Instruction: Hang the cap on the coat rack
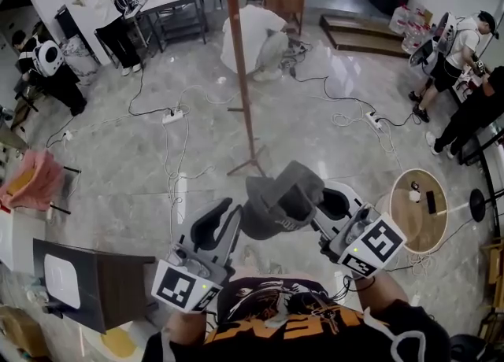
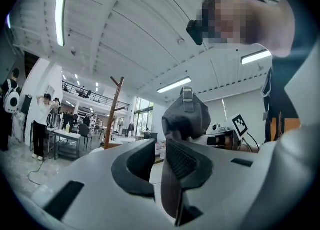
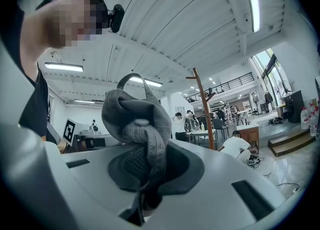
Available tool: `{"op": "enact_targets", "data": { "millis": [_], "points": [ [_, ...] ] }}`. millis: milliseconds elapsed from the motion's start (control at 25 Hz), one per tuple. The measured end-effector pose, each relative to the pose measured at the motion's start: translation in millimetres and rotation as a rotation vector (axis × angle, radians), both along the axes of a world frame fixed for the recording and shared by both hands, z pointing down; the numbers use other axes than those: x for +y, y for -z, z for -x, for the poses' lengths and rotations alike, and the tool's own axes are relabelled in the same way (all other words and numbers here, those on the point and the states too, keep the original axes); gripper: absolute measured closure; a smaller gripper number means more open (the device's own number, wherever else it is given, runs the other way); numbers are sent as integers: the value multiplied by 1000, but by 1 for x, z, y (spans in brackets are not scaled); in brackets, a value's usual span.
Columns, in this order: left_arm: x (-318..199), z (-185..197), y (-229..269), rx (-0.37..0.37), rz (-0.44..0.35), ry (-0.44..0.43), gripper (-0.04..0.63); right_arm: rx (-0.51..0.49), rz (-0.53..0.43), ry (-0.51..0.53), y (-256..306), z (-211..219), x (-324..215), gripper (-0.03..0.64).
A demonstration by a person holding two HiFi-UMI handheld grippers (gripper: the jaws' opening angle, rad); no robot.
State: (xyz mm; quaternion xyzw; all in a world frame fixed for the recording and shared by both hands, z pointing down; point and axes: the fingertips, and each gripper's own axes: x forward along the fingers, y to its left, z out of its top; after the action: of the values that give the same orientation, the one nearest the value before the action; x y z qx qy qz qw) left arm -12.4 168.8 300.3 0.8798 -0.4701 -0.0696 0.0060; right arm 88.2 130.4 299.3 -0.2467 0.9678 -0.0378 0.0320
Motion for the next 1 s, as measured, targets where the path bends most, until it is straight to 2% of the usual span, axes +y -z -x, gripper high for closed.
{"op": "enact_targets", "data": {
  "millis": [400,640,760,1000],
  "points": [
    [-100,39,-4,-13,-9,-32,509,11,5,-36,3,40,-93,566],
    [-137,68,-4,-29,-1,-52,509,6,11,-62,12,67,-129,566],
    [-156,76,-5,-44,11,-61,509,-5,16,-78,14,70,-147,566],
    [-189,82,-3,-14,7,-65,509,-6,43,-104,7,72,-188,566]
  ]
}}
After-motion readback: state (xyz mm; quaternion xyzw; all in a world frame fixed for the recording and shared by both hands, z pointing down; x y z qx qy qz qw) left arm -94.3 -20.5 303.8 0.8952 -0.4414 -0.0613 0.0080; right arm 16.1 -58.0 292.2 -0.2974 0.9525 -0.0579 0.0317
